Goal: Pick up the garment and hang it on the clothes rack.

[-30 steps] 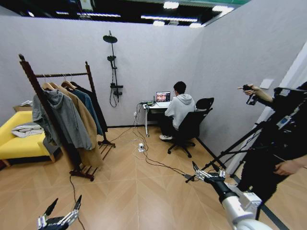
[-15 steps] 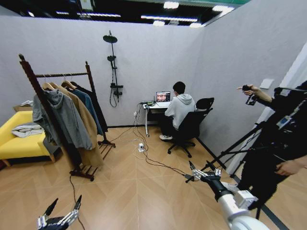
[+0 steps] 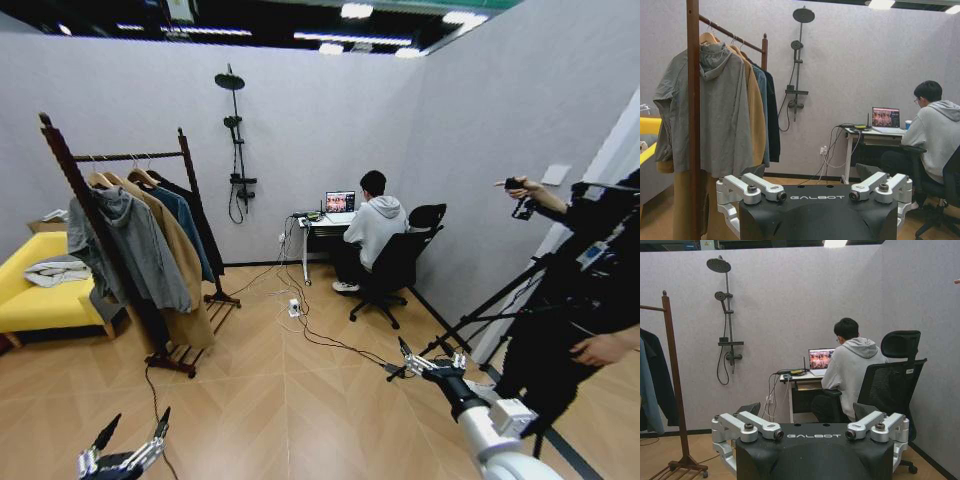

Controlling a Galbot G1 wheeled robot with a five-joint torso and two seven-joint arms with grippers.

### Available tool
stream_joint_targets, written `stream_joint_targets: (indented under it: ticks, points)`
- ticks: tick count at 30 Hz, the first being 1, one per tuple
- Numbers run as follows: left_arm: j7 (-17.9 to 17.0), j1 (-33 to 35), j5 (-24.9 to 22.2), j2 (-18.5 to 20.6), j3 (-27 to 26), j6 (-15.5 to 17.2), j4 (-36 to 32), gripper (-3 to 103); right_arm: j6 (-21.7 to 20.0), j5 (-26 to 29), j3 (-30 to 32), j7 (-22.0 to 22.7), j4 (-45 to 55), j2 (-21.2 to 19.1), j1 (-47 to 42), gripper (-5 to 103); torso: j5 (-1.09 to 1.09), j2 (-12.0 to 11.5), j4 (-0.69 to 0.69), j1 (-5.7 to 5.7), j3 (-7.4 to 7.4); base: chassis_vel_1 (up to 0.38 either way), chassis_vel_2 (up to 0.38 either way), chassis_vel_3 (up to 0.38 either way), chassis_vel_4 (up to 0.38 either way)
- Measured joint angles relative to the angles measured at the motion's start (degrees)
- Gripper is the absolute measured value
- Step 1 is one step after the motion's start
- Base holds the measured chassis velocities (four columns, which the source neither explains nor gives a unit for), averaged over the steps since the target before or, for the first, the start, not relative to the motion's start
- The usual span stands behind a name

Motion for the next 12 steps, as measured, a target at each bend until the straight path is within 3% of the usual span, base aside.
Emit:
stream_joint_targets:
  ticks: [12]
  points:
    - [0.00, 0.00, 0.00, 0.00, 0.00, 0.00, 0.00, 100, -0.84, -0.33, -0.14, -0.15, 1.06, 0.25, -0.41, 100, 0.00, 0.00, 0.00, 0.00, 0.00, 0.000, 0.000, 0.000, 0.000]
